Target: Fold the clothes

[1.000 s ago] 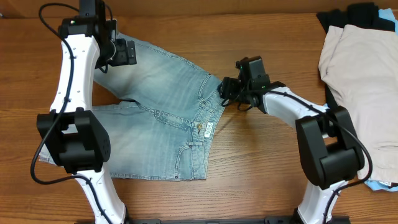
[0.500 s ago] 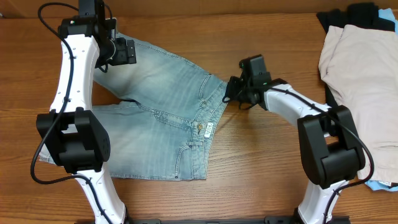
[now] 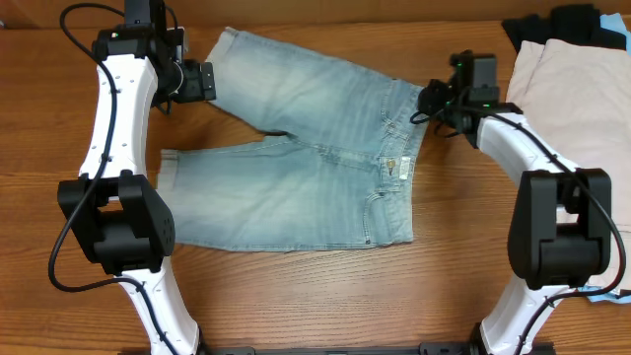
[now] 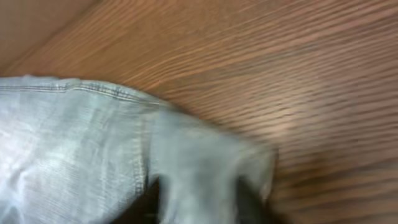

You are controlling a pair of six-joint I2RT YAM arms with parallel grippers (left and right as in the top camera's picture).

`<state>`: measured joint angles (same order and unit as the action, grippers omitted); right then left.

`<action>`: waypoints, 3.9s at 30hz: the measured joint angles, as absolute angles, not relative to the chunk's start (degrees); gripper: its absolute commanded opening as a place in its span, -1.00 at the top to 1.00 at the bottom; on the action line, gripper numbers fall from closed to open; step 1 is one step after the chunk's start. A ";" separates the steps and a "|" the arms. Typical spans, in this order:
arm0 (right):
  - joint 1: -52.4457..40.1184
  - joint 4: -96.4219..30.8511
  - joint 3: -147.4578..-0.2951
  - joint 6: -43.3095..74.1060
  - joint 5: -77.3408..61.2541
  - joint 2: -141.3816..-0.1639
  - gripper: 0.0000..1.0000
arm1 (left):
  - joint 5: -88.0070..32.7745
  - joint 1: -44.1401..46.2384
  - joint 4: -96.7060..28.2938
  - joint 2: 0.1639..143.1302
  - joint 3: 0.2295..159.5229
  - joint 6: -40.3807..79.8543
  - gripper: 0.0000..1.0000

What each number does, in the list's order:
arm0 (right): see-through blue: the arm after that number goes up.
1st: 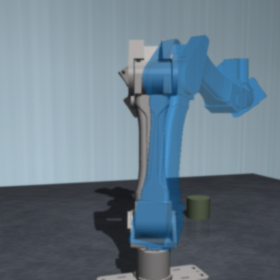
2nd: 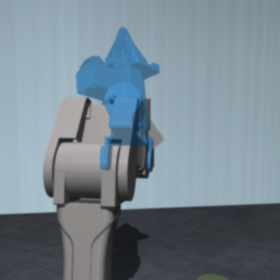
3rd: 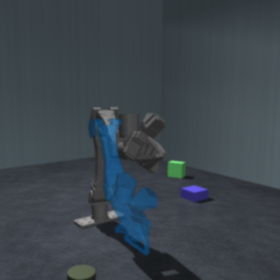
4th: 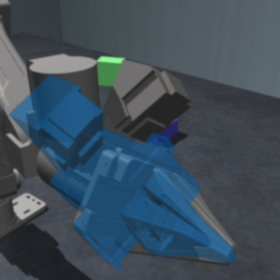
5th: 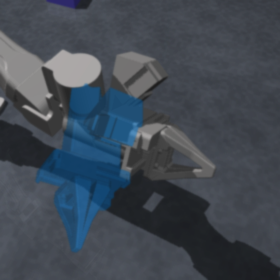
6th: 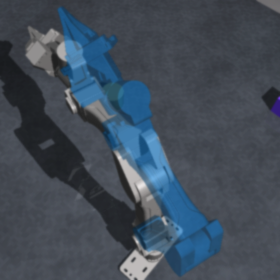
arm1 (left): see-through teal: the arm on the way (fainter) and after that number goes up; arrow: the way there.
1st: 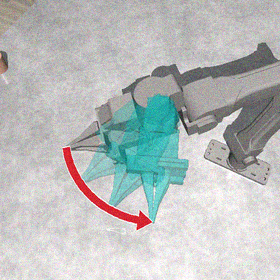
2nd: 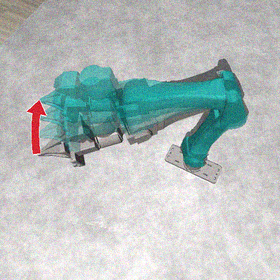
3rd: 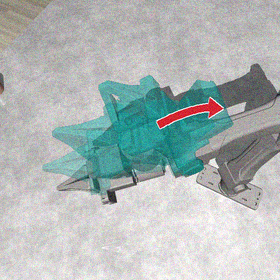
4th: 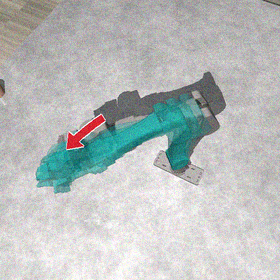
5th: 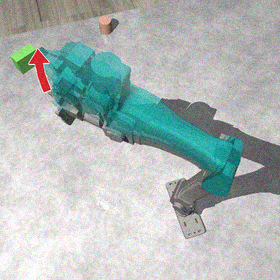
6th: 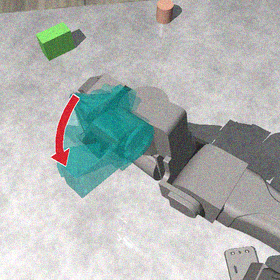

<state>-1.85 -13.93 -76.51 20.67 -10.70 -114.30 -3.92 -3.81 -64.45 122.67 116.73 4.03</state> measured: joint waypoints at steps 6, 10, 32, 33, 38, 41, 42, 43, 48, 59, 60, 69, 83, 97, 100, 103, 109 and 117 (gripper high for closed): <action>-1.26 -25.87 -80.14 18.37 -12.21 -113.82 -1.00 | -3.92 -3.81 -65.41 122.67 116.77 3.75 -0.77; -1.41 -36.03 -82.43 18.28 -12.62 -108.57 -1.00 | -3.92 -3.81 -68.75 122.02 116.84 3.40 -0.80; -16.62 -75.16 -85.47 29.45 -6.90 -72.71 -1.00 | -3.77 -1.83 -86.65 98.50 113.21 14.72 -0.89; -18.02 -76.01 -85.47 30.96 -5.63 -71.94 -1.00 | -3.57 -1.83 -85.97 96.12 111.74 15.16 -0.89; -28.25 -82.26 -85.43 43.11 3.99 -70.28 -1.00 | -1.04 -1.56 -81.73 82.48 101.58 19.22 -0.92; -31.79 -83.29 -84.18 51.24 9.28 -70.28 -1.00 | 0.43 -1.58 -79.24 76.79 94.87 22.15 -0.88; -32.49 -83.09 -83.42 53.65 10.46 -70.28 -1.00 | 1.39 -1.58 -76.90 74.72 90.74 24.34 -0.87; -32.86 -82.89 -82.63 55.40 11.18 -70.28 -1.00 | 1.96 -1.58 -76.23 73.84 88.47 25.54 -0.86; -33.21 -79.48 -76.14 62.08 12.47 -70.43 -1.00 | 5.13 -1.58 -69.56 72.55 73.91 37.67 -0.96; -33.41 -68.10 -62.96 61.87 7.73 -75.50 -0.99 | 7.33 -3.42 -62.24 78.26 59.57 50.24 -0.92; -33.41 -66.76 -62.22 60.93 6.79 -76.40 -0.99 | 7.53 -4.19 -61.69 78.74 59.16 50.65 -0.89; -33.41 -63.94 -61.01 56.93 0.45 -82.65 -0.97 | 8.82 -9.80 -53.17 87.83 55.57 47.48 -0.78; -33.41 -60.36 -57.80 56.77 -0.03 -85.25 -0.91 | 8.19 -10.17 -46.24 100.22 55.55 49.36 0.24; -30.59 -46.33 -45.30 57.34 3.25 -85.25 -0.36 | 8.64 -10.17 -45.23 100.68 55.77 49.50 0.87; -27.75 -41.56 -43.09 58.08 3.53 -85.36 -0.08 | 8.69 -10.17 -45.47 100.75 55.83 49.52 0.82; -26.61 -39.18 -41.87 58.15 3.84 -85.36 0.26 | 8.73 -10.17 -45.56 100.82 55.86 49.56 0.92; -26.61 -39.03 -41.80 58.26 4.69 -85.36 0.54 | 8.64 -10.17 -45.47 100.86 55.94 49.56 0.92; -26.61 -38.98 -41.82 58.17 4.73 -86.00 0.83 | 8.60 -10.17 -45.39 100.86 55.94 49.56 0.87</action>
<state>-26.61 -38.98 -41.82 58.17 4.73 -86.00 8.60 -10.17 -45.39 100.86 55.94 49.56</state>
